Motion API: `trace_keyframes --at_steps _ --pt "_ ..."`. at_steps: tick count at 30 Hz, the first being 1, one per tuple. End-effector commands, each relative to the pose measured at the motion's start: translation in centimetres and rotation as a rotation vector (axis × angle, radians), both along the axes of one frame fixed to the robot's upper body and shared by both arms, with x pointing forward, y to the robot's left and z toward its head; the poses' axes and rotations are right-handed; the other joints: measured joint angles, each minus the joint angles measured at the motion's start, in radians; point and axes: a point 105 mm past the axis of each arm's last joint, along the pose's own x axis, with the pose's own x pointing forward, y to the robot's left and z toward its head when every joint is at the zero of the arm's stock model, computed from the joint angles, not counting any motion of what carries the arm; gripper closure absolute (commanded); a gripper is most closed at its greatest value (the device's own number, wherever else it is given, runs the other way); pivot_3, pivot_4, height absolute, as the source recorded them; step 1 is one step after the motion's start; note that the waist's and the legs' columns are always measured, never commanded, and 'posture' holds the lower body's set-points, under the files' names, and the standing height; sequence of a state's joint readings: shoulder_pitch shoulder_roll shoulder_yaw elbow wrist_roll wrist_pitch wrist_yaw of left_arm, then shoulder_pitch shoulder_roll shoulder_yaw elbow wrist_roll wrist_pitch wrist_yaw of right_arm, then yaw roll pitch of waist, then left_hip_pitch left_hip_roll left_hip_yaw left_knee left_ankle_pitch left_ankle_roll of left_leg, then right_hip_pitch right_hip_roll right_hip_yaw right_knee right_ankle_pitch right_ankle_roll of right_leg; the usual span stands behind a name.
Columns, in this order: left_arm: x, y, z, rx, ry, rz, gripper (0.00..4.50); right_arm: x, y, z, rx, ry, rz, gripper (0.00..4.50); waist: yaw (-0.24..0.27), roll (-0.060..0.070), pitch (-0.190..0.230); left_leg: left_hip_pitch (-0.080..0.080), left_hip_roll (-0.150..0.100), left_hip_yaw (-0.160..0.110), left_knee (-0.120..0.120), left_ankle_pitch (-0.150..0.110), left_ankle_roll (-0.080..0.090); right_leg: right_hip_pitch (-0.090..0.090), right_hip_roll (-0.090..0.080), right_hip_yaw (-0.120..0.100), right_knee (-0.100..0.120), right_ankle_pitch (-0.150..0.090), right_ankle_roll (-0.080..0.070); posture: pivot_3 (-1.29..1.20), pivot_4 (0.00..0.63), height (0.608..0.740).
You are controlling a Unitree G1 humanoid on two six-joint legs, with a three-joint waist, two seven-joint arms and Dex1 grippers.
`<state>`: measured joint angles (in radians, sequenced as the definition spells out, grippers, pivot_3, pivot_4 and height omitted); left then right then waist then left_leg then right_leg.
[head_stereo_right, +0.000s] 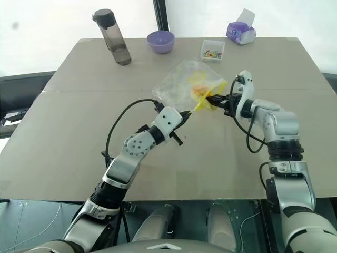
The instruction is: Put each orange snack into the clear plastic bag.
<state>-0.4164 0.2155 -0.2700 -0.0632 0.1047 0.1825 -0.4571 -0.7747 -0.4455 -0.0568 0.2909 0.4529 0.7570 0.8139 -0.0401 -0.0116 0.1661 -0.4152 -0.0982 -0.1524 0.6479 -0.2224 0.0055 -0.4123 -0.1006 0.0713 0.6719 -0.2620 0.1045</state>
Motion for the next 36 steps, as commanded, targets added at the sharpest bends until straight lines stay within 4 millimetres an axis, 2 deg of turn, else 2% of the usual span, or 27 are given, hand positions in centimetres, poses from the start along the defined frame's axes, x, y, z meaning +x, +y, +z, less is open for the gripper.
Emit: trace_keyframes --at_steps 1,2,4,6,9,13,14,16,20,23,27,28,29,33,36 --pt "-0.1 -0.1 1.2 -0.039 -0.021 -0.015 4.50 -0.5 0.0 2.0 0.029 -0.075 0.029 4.46 0.001 0.000 0.000 0.000 0.000 0.000 0.000 0.000 0.000 0.000 0.000 0.000 0.000 0.000 0.000 0.00 0.150 0.739" --pt "-0.2 -0.1 1.1 -0.038 -0.017 -0.019 4.50 -0.7 0.1 2.1 0.031 -0.081 0.044 4.46 0.001 0.000 0.000 0.000 0.000 0.000 0.000 0.000 0.000 0.000 0.000 0.000 0.000 0.000 0.000 0.00 0.150 0.739" --pt "-0.6 -0.5 0.8 -0.037 -0.002 -0.053 4.50 0.5 -0.7 1.4 -0.037 -0.085 -0.059 4.46 0.001 0.000 0.000 0.000 0.000 0.000 0.000 0.000 0.000 0.000 0.000 0.000 0.000 0.000 0.000 0.00 0.150 0.739" --pt "-1.1 -1.0 0.8 -0.043 0.002 -0.097 4.50 -0.1 -0.2 0.8 -0.099 -0.113 -0.003 4.46 0.001 0.000 0.000 0.000 0.000 0.000 0.000 0.000 0.000 0.000 0.000 0.000 0.000 0.000 0.000 0.00 0.150 0.739" --pt "-1.6 -1.5 0.9 -0.055 0.006 -0.142 4.50 0.6 -0.4 0.6 -0.132 -0.128 -0.051 4.46 -0.001 0.000 0.000 0.000 0.000 0.000 0.000 0.000 0.000 0.000 0.000 0.000 0.000 0.000 0.000 0.00 0.150 0.739" --pt "-2.2 -1.9 1.1 -0.093 0.027 -0.187 4.50 0.5 -0.1 0.1 -0.202 -0.182 -0.020 4.46 -0.001 0.000 0.000 0.000 0.000 0.000 0.000 0.000 0.000 0.000 0.000 0.000 0.000 0.000 0.000 0.00 0.150 0.739" --pt "-2.3 -2.0 1.2 -0.099 0.027 -0.194 4.50 1.1 -0.6 -0.1 -0.230 -0.185 -0.069 4.46 -0.001 0.000 0.000 0.000 0.000 0.000 0.000 0.000 0.000 0.000 0.000 0.000 0.000 0.000 0.000 0.00 0.150 0.739" --pt "-2.4 -2.1 1.4 -0.115 0.026 -0.208 4.50 0.4 0.1 -0.3 -0.221 -0.185 -0.010 4.46 0.000 0.000 0.000 0.000 0.000 0.000 0.000 0.000 0.000 0.000 0.000 0.000 0.000 0.000 0.000 0.00 0.150 0.739" --pt "-2.7 -2.4 1.7 -0.147 0.036 -0.227 4.50 0.6 0.1 -0.8 -0.233 -0.195 -0.028 4.46 0.000 0.000 0.000 0.000 0.000 0.000 0.000 0.000 0.000 0.000 0.000 0.000 0.000 0.000 0.000 0.00 0.150 0.739" --pt "-2.9 -2.5 1.6 -0.144 0.041 -0.234 4.50 2.2 -1.2 -1.0 -0.269 -0.194 -0.164 4.46 0.000 0.000 0.000 0.000 0.000 0.000 0.000 0.000 0.000 0.000 0.000 0.000 0.000 0.000 0.000 0.00 0.150 0.739" --pt "-3.1 -2.6 1.6 -0.162 0.051 -0.236 4.50 1.5 -0.4 -1.4 -0.251 -0.181 -0.116 4.46 -0.001 0.000 0.000 0.000 0.000 0.000 0.000 0.000 0.000 0.000 0.000 0.000 0.000 0.000 0.000 0.00 0.150 0.739" --pt "-3.0 -2.5 1.6 -0.165 0.051 -0.228 4.50 1.4 -0.3 -1.4 -0.252 -0.182 -0.112 3.67 -0.001 0.000 0.000 0.000 0.000 0.000 0.000 0.000 0.000 0.000 0.000 0.000 0.000 0.000 0.000 0.00 0.150 0.739" --pt "-2.8 -2.4 1.6 -0.168 0.052 -0.215 4.50 1.4 -0.2 -1.3 -0.241 -0.187 -0.111 3.50 -0.001 0.000 0.000 0.000 0.000 0.000 0.000 0.000 0.000 0.000 0.000 0.000 0.000 0.000 0.000 0.00 0.150 0.739" --pt "-2.0 -1.8 1.7 -0.211 0.072 -0.160 4.50 0.9 0.2 -0.7 -0.214 -0.200 -0.093 1.63 0.000 0.000 0.000 0.000 0.000 0.000 0.000 0.000 0.000 0.000 0.000 0.000 0.000 0.000 0.000 0.00 0.150 0.739" --pt "-1.5 -1.4 1.8 -0.268 0.107 -0.124 4.50 -0.1 0.4 -0.4 -0.212 -0.204 -0.042 1.63 0.001 0.000 0.000 0.000 0.000 0.000 0.000 0.000 0.000 0.000 0.000 0.000 0.000 0.000 0.000 0.00 0.150 0.739"
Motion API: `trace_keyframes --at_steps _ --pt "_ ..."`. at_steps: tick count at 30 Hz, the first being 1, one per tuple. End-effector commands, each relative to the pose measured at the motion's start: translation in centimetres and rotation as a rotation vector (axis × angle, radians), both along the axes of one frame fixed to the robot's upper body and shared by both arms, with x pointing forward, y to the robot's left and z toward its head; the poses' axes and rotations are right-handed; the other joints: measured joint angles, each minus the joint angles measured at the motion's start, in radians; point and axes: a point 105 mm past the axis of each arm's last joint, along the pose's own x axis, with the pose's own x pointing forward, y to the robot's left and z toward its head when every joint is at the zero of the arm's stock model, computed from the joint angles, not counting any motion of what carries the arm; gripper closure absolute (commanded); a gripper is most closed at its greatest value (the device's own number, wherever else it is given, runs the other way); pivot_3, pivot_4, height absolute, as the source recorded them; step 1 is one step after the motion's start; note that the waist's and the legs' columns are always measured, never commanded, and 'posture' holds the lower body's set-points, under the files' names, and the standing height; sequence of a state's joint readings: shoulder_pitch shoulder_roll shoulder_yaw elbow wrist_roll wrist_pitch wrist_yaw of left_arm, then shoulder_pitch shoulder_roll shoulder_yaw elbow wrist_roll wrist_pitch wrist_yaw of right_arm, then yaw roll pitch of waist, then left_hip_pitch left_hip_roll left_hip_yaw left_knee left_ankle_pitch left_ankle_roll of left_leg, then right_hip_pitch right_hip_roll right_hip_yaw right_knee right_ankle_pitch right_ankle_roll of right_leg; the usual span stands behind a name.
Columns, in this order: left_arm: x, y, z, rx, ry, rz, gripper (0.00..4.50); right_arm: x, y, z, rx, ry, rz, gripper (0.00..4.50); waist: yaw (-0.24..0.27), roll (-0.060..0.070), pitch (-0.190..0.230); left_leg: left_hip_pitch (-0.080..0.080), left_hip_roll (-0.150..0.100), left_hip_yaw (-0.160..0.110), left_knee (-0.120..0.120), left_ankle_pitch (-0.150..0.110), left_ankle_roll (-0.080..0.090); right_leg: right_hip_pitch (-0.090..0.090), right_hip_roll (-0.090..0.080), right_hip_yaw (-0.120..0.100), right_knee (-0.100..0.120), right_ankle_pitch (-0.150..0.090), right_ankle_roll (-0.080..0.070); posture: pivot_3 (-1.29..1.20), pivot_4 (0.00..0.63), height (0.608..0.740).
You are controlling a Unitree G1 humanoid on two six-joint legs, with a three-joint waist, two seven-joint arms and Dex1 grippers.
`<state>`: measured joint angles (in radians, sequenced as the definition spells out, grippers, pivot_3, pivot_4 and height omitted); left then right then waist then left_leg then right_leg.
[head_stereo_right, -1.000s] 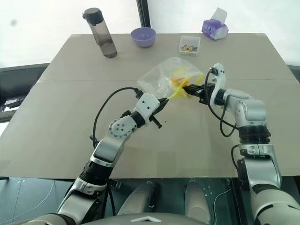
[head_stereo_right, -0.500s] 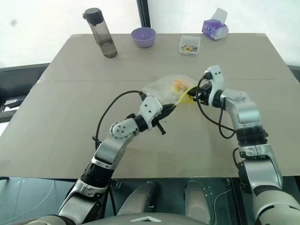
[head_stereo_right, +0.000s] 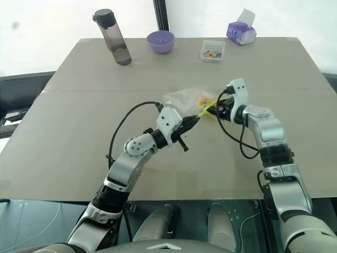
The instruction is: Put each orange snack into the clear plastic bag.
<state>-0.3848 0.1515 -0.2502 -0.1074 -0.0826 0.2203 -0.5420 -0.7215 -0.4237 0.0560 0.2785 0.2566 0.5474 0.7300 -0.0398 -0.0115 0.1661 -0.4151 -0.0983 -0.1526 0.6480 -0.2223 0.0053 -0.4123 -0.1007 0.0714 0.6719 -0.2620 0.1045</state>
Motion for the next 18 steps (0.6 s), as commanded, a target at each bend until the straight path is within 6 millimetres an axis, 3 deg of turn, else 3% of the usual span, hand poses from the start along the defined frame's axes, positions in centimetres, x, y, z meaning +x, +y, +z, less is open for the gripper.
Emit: trace_keyframes --at_steps 1,8,10,14,18 --pt "0.4 0.6 1.1 -0.078 0.012 0.039 4.50 -1.2 -0.2 1.9 0.020 -0.049 0.053 1.63 0.001 0.000 0.000 0.000 0.000 0.000 0.000 0.000 0.000 0.000 0.000 0.000 0.000 0.000 0.000 0.00 0.150 0.739" --pt "1.2 1.4 1.0 -0.178 0.105 0.093 4.50 -4.9 -2.2 2.6 -0.029 -0.037 0.172 1.63 0.007 0.000 0.000 0.000 0.000 0.000 0.000 0.000 0.000 0.000 0.000 0.000 0.000 0.000 0.000 0.00 0.150 0.739" --pt "1.3 1.5 0.9 -0.189 0.120 0.100 4.50 -5.6 -3.6 2.3 -0.085 -0.032 0.176 1.63 0.007 0.000 0.000 0.000 0.000 0.000 0.000 0.000 0.000 0.000 0.000 -0.001 -0.001 0.000 0.000 0.00 0.150 0.739" --pt "1.6 1.4 1.0 -0.207 0.130 0.107 4.50 -4.7 -8.4 -0.2 -0.420 -0.078 0.053 1.63 0.011 0.000 0.000 0.000 0.000 0.001 0.001 -0.002 0.004 0.001 0.000 -0.001 -0.001 0.000 0.000 0.00 0.150 0.739" --pt "1.6 1.2 0.9 -0.208 0.133 0.106 4.50 -3.7 -9.3 -1.4 -0.550 -0.130 0.026 1.63 0.003 0.000 0.000 0.001 0.000 0.005 0.001 0.000 0.000 0.001 0.000 0.000 0.000 0.000 0.000 0.00 0.150 0.739"
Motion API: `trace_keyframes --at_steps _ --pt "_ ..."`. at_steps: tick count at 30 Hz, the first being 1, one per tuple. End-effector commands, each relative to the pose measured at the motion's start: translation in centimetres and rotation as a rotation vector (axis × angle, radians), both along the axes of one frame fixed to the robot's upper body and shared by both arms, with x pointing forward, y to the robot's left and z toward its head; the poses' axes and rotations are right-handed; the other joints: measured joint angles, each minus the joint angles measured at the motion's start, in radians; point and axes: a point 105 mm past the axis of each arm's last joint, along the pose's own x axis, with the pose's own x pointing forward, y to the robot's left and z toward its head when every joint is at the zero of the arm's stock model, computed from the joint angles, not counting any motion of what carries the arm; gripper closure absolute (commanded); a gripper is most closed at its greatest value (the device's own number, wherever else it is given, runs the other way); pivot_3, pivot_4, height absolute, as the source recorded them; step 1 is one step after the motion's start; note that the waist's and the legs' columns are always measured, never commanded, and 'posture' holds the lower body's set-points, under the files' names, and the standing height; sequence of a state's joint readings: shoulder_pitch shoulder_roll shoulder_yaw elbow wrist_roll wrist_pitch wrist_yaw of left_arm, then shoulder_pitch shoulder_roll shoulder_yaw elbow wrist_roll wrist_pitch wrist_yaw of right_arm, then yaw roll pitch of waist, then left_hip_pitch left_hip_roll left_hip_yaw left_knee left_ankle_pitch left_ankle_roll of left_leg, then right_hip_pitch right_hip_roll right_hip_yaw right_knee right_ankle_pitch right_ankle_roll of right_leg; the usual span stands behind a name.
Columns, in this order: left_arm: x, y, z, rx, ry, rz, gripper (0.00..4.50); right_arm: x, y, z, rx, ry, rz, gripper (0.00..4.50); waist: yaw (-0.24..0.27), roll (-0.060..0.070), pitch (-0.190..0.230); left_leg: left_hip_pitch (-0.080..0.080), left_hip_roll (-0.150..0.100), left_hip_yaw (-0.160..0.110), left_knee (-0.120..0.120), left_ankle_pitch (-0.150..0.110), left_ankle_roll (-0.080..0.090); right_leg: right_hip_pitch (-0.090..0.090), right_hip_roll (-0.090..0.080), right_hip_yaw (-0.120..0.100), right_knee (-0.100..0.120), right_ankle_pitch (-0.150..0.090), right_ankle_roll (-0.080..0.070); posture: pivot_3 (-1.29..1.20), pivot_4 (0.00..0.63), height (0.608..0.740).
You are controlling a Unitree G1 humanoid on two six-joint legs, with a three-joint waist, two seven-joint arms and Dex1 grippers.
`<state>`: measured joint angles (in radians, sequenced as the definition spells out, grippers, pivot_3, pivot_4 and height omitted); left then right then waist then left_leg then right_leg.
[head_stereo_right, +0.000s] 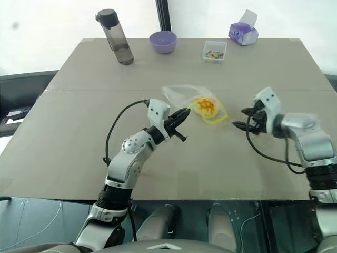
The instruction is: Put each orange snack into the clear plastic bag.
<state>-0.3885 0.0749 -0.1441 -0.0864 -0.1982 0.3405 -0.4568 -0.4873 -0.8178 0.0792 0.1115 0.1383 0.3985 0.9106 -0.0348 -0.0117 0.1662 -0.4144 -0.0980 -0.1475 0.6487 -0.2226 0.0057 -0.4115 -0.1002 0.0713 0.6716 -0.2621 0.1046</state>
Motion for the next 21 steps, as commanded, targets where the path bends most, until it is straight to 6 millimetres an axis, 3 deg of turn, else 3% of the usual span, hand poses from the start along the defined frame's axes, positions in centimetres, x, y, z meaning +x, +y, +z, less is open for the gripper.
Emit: trace_keyframes --at_steps 1,7,16,19,21 --pt "0.0 -0.3 1.0 -0.026 -0.030 -0.006 4.50 0.9 0.3 -0.1 -0.116 -0.099 0.035 1.63 -0.002 0.000 0.000 0.000 0.000 0.000 0.000 0.000 0.000 0.000 0.000 0.000 0.000 0.000 0.000 0.00 0.150 0.739" --pt "-0.1 -0.3 0.9 -0.026 -0.027 -0.006 4.50 2.5 3.0 -0.5 -0.112 -0.184 0.067 1.63 -0.005 0.000 0.000 0.000 0.000 -0.001 0.000 0.000 0.000 0.000 0.000 0.001 0.000 0.000 0.000 0.00 0.150 0.739" --pt "0.0 0.0 0.8 -0.027 -0.026 0.011 4.50 3.4 4.1 -0.6 -0.067 -0.202 0.067 1.63 0.006 0.000 0.000 0.000 0.000 -0.002 0.000 0.000 0.000 0.000 0.000 0.001 0.000 0.000 0.000 0.00 0.150 0.739" --pt "0.0 0.0 0.8 -0.028 -0.026 0.013 4.50 3.6 4.1 -0.4 -0.050 -0.212 0.059 2.81 0.006 0.000 0.000 0.000 0.000 -0.002 0.000 0.000 0.000 0.000 0.000 0.001 0.000 0.000 0.000 0.00 0.150 0.739" --pt "0.0 0.0 0.8 -0.029 -0.024 0.016 4.50 3.6 4.2 -0.3 -0.049 -0.219 0.061 3.94 0.005 0.000 0.000 0.000 0.000 -0.002 0.000 0.000 0.000 0.000 0.000 0.001 0.000 0.000 0.000 0.00 0.150 0.739"
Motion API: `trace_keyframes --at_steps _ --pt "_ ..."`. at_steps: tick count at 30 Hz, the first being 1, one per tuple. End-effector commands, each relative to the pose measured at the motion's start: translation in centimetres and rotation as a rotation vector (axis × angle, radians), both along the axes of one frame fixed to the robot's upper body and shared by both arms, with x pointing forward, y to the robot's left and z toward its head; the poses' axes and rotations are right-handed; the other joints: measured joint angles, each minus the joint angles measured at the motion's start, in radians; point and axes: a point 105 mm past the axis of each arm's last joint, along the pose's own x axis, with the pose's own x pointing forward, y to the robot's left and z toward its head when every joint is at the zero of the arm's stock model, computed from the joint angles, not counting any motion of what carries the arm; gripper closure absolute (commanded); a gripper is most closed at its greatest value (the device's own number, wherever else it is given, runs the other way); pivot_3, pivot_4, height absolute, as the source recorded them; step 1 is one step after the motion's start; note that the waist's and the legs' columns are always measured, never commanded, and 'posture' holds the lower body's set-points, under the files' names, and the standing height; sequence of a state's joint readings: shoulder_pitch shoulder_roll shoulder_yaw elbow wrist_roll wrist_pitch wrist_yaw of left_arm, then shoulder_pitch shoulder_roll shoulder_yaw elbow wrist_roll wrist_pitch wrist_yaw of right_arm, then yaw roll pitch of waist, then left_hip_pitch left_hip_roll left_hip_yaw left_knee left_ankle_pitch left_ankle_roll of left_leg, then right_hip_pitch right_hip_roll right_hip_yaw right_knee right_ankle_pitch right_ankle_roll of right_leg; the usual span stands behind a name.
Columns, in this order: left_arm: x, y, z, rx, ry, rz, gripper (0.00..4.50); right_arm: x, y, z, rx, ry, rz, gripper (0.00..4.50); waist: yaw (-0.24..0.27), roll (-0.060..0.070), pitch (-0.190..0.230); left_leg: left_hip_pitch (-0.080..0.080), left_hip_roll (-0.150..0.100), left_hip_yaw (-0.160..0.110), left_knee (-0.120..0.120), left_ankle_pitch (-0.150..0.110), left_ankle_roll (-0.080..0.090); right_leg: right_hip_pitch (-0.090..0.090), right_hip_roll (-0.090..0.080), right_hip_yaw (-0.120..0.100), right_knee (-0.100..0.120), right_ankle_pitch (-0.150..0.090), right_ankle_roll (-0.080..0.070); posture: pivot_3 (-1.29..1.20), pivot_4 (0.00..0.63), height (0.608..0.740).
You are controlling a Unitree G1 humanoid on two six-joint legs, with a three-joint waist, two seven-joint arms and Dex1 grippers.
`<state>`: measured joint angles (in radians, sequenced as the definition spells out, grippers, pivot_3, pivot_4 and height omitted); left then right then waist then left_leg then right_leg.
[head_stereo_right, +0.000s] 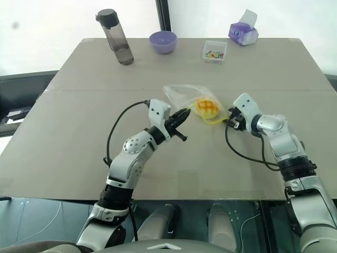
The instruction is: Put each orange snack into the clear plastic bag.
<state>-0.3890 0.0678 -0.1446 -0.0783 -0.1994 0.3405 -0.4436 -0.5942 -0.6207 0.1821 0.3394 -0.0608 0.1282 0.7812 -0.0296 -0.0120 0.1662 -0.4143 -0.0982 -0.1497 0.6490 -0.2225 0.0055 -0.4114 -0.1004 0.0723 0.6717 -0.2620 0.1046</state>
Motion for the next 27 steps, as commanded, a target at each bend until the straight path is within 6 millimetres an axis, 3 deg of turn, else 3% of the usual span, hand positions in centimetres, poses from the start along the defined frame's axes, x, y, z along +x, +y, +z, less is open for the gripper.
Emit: trace_keyframes --at_steps 1,6,8,10,13,15,19,22,26,27 --pt "-0.1 0.1 0.9 -0.022 -0.033 0.007 4.50 0.4 0.1 2.0 0.019 -0.069 0.007 4.35 0.000 0.000 0.000 0.000 0.000 0.000 0.000 0.000 0.000 0.000 0.000 0.000 0.000 0.000 0.000 0.00 0.150 0.739" --pt "0.0 0.2 0.8 -0.010 -0.037 0.009 4.50 0.5 0.0 2.8 0.015 -0.090 0.012 4.47 0.000 0.000 0.000 0.000 0.000 0.000 0.000 0.000 0.000 0.000 0.000 0.000 0.000 0.000 0.000 0.00 0.150 0.739" --pt "0.2 0.3 1.2 0.003 -0.055 0.013 4.50 0.7 -0.6 4.0 0.005 -0.127 -0.005 4.47 0.000 0.000 0.000 0.000 0.000 0.000 0.000 0.000 0.000 0.000 0.000 0.000 0.000 0.000 0.000 0.00 0.150 0.739" --pt "0.5 0.5 2.1 0.018 -0.090 0.017 4.50 1.1 -1.4 5.8 -0.009 -0.177 -0.034 4.47 0.000 0.000 0.000 0.000 0.000 0.000 0.000 0.000 0.000 0.000 0.000 0.000 0.000 0.000 0.000 0.00 0.150 0.739" --pt "1.0 0.8 4.9 0.069 -0.198 0.019 4.50 1.5 -2.9 10.7 -0.041 -0.295 -0.062 4.47 0.001 0.000 0.001 -0.001 0.000 0.001 0.000 0.000 0.000 0.000 0.000 0.000 0.000 0.000 0.000 0.00 0.150 0.739" --pt "1.2 0.9 6.1 0.094 -0.246 0.016 4.50 1.4 -3.2 12.8 -0.059 -0.342 -0.060 4.47 0.002 0.000 0.001 -0.001 0.000 0.001 0.000 0.000 0.000 0.000 0.000 -0.001 0.000 0.000 0.000 0.00 0.150 0.739" --pt "1.4 0.6 7.4 0.114 -0.291 -0.002 4.50 1.0 -3.3 14.3 -0.111 -0.362 -0.034 4.47 0.000 0.000 0.001 -0.001 0.000 0.002 -0.002 0.000 0.000 0.000 0.000 -0.001 -0.005 0.000 0.000 0.00 0.150 0.739" --pt "1.6 0.4 7.4 0.106 -0.284 -0.005 4.50 0.7 -3.4 14.0 -0.153 -0.356 -0.021 3.59 0.000 0.000 0.001 -0.002 0.000 0.002 -0.002 0.000 0.000 0.000 0.000 -0.001 -0.005 0.000 0.000 0.00 0.150 0.739" --pt "1.4 0.0 6.8 0.123 -0.286 -0.019 4.50 -0.4 -3.4 13.0 -0.181 -0.284 0.026 1.74 0.001 0.000 0.001 -0.002 0.000 0.002 -0.002 0.000 0.000 0.000 0.000 -0.002 -0.005 0.000 0.000 0.00 0.150 0.739" --pt "1.3 -0.1 6.7 0.121 -0.284 -0.025 4.50 -0.8 -3.4 13.0 -0.187 -0.263 0.043 1.74 0.002 0.000 0.001 -0.002 0.000 0.001 -0.002 0.000 0.000 0.000 0.000 -0.002 -0.005 0.000 0.000 0.00 0.150 0.739"
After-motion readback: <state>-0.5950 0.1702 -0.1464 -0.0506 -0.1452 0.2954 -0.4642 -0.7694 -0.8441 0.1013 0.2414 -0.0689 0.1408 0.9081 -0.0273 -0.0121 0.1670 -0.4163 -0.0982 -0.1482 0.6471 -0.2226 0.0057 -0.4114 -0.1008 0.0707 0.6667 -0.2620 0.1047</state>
